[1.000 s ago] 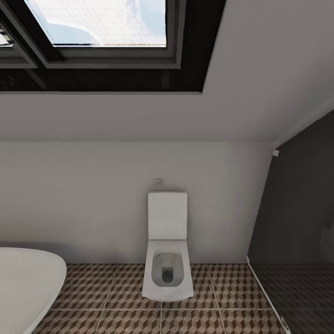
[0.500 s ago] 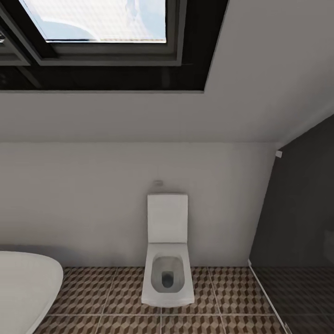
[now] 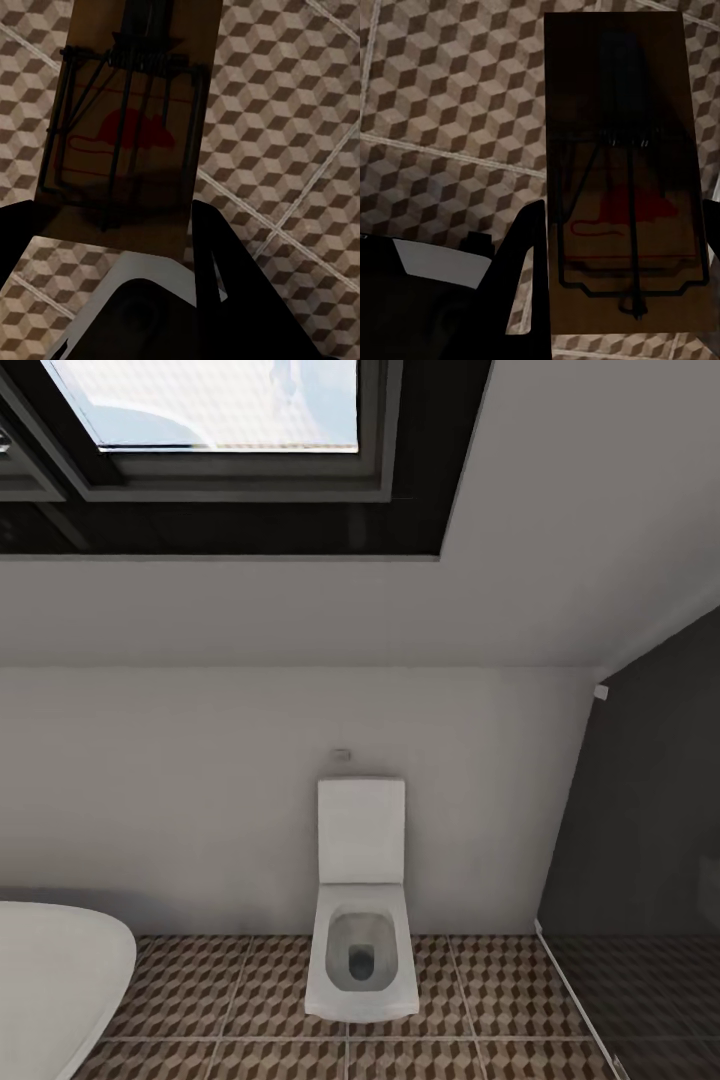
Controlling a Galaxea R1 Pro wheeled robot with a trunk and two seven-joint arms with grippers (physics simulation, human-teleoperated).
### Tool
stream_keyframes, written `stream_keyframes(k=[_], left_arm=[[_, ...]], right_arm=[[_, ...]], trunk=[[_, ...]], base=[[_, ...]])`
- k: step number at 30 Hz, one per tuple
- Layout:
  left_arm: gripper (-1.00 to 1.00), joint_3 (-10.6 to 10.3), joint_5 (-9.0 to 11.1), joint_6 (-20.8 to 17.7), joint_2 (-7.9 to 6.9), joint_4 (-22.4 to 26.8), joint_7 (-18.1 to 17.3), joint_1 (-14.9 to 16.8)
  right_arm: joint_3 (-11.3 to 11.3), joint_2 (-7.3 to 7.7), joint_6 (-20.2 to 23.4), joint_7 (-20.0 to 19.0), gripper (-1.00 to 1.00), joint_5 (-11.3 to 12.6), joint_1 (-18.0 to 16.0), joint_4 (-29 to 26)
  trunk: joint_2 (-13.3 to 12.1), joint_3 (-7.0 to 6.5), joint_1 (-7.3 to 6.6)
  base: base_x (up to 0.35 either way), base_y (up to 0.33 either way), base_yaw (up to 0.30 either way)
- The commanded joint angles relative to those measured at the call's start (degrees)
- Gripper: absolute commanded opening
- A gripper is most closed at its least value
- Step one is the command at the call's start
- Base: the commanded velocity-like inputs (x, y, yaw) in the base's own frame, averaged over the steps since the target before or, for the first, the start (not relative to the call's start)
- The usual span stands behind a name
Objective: Take the four mousetraps from the cabinet in the bathroom and place them on the bathroom floor. Make sure all four end up on the same floor surface, and ensure that at least two of them are either under or directly next to the same bathroom sink.
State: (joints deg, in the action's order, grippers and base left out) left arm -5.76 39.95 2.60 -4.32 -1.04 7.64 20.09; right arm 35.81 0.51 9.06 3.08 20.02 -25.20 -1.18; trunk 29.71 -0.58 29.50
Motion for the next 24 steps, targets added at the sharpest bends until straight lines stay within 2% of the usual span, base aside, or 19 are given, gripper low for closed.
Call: stream_keyframes(k=[1,10,18,24], left_arm=[[-1.00,-0.46,0.21,0.16,0.01,-0.10,0.18,0.04],[-1.00,-0.39,0.21,0.13,0.01,0.02,0.18,0.04],[-1.00,-0.35,0.21,-0.33,-0.08,0.25,0.09,0.04],[-1.00,-0.30,0.05,-4.47,-0.16,0.53,0.09,0.06]], right_arm=[[0.49,0.02,0.34,0.16,-1.00,0.57,0.00,-0.13],[0.42,0.02,0.27,0.12,-1.00,0.72,0.01,-0.14],[0.43,0.02,0.26,-0.15,-1.00,0.73,0.00,-0.22],[0.25,0.03,0.32,-0.22,-1.00,0.81,0.00,-0.32]], trunk=[[0.03,0.02,0.02],[0.03,0.02,0.02],[3.24,1.45,1.77],[5.65,2.53,3.09]], base=[[0.000,0.000,0.000],[0.000,0.000,0.000],[0.000,0.000,0.000],[0.000,0.000,0.000]])
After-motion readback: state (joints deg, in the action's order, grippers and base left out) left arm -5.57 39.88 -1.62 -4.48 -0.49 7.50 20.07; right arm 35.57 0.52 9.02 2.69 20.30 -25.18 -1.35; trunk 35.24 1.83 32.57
